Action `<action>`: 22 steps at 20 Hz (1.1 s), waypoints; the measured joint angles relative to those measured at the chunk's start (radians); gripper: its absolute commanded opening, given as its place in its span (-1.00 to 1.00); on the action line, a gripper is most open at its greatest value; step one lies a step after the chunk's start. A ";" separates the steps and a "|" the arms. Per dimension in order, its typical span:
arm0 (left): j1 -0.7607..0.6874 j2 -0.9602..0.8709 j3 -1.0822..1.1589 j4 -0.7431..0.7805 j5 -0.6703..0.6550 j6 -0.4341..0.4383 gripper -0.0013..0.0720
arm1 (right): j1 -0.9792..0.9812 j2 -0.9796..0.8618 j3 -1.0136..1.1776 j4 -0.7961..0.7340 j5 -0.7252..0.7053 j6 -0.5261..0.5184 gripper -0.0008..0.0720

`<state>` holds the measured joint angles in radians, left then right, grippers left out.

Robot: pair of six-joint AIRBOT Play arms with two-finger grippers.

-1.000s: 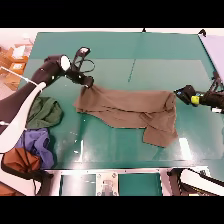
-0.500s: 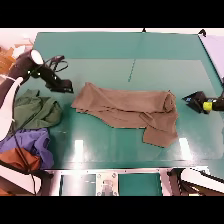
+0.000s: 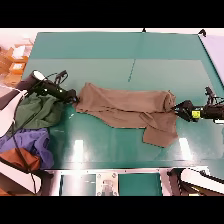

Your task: Fold the shirts.

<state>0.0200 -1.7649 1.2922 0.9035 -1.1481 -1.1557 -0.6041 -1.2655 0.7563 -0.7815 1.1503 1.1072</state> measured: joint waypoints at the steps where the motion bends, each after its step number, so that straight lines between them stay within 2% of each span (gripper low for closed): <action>1: 0.001 -0.003 0.003 -0.003 -0.008 0.010 -0.88 | 0.000 0.000 -0.001 0.000 0.008 0.000 0.39; 6: 0.035 -0.011 0.108 -0.011 -0.085 0.029 -0.88 | 0.037 -0.001 -0.004 0.000 0.019 -0.002 0.39; 9: 0.046 -0.011 0.172 -0.016 -0.126 0.020 -0.88 | 0.079 -0.002 -0.004 0.003 -0.032 -0.002 0.34; 11: 0.048 -0.011 0.195 -0.023 -0.144 0.017 -0.88 | 0.108 -0.003 -0.003 0.007 -0.073 -0.002 0.00; 12: 0.050 -0.011 0.202 -0.024 -0.151 0.014 -0.88 | 0.122 -0.004 -0.002 0.014 -0.096 -0.002 -0.11; 13: 0.050 -0.011 0.207 -0.027 -0.156 0.013 -0.88 | 0.136 -0.007 -0.001 0.026 -0.116 -0.002 -0.82; 14: 0.051 -0.011 0.211 -0.034 -0.161 0.013 -0.88 | 0.148 -0.011 0.000 0.043 -0.132 -0.002 -0.92; 18: 0.052 -0.008 0.248 -0.071 -0.191 0.010 -0.88 | 0.182 -0.022 0.048 0.145 -0.150 -0.012 -0.93; 22: 0.052 0.011 0.490 -0.150 -0.296 -0.007 -0.88 | 0.165 0.022 0.318 0.306 -0.046 -0.019 -0.92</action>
<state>0.0719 -1.7535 1.7821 0.7532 -1.4445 -1.1629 -0.4393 -1.2434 1.0740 -0.4755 1.1046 1.0878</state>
